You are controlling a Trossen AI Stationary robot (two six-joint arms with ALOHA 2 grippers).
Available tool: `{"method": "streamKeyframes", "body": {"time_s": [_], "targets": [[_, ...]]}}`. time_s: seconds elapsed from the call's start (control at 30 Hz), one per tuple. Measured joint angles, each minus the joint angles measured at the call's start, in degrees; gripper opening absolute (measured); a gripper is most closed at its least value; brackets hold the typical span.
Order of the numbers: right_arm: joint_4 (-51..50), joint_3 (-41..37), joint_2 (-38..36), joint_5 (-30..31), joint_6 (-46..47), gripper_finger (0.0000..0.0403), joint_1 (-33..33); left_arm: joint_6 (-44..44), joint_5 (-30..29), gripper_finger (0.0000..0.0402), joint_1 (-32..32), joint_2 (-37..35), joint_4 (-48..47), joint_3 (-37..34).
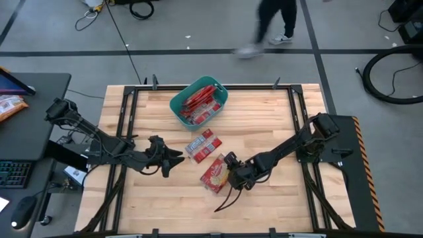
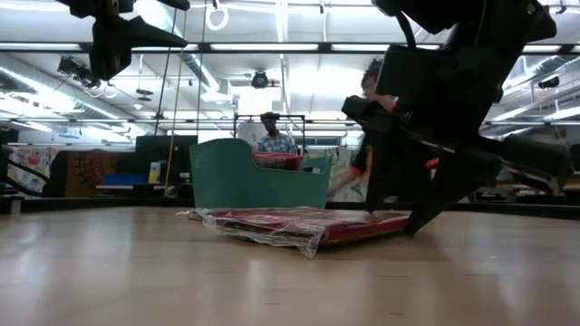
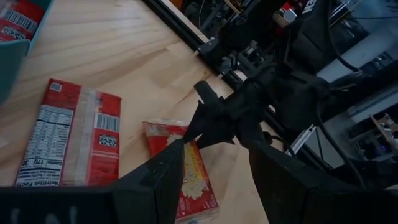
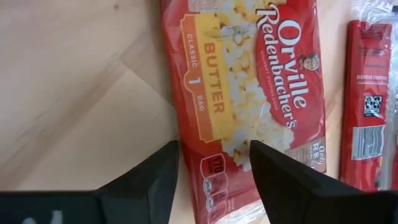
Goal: Sort popcorn bags into baskets
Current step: Put the red popcorn bag into the blue bin
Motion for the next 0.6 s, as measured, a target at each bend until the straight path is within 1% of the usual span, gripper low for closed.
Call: {"method": "streamKeyframes", "body": {"time_s": [0.07,0.13,0.27,0.43,0.5,0.6], "targets": [[2.19,-1.18,-0.13,-0.20,-0.02,0.0187,-0.25,-0.02,0.02,0.0185,0.00,-0.02,0.15,0.01],[3.46,-2.20,-0.27,-0.97,0.09,0.0162,-0.41,-0.04,0.17,0.0185,0.00,-0.01,0.40,0.00],[3.66,-2.94,-0.30,-2.65,0.15,0.0096,-0.42,-0.04,1.18,0.0185,0.00,-0.02,0.85,0.00],[3.53,-2.59,-0.09,-2.60,0.11,0.0020,0.04,-0.06,1.51,0.0185,0.01,-0.01,1.00,-0.01],[3.45,-1.83,0.02,-1.75,-0.04,0.0008,-0.09,-0.06,1.51,0.0185,0.01,0.00,1.03,-0.01],[2.64,-0.68,-0.66,-0.11,0.15,0.0010,-0.20,-0.06,1.55,0.0185,0.00,-0.02,1.29,-0.01]]}}
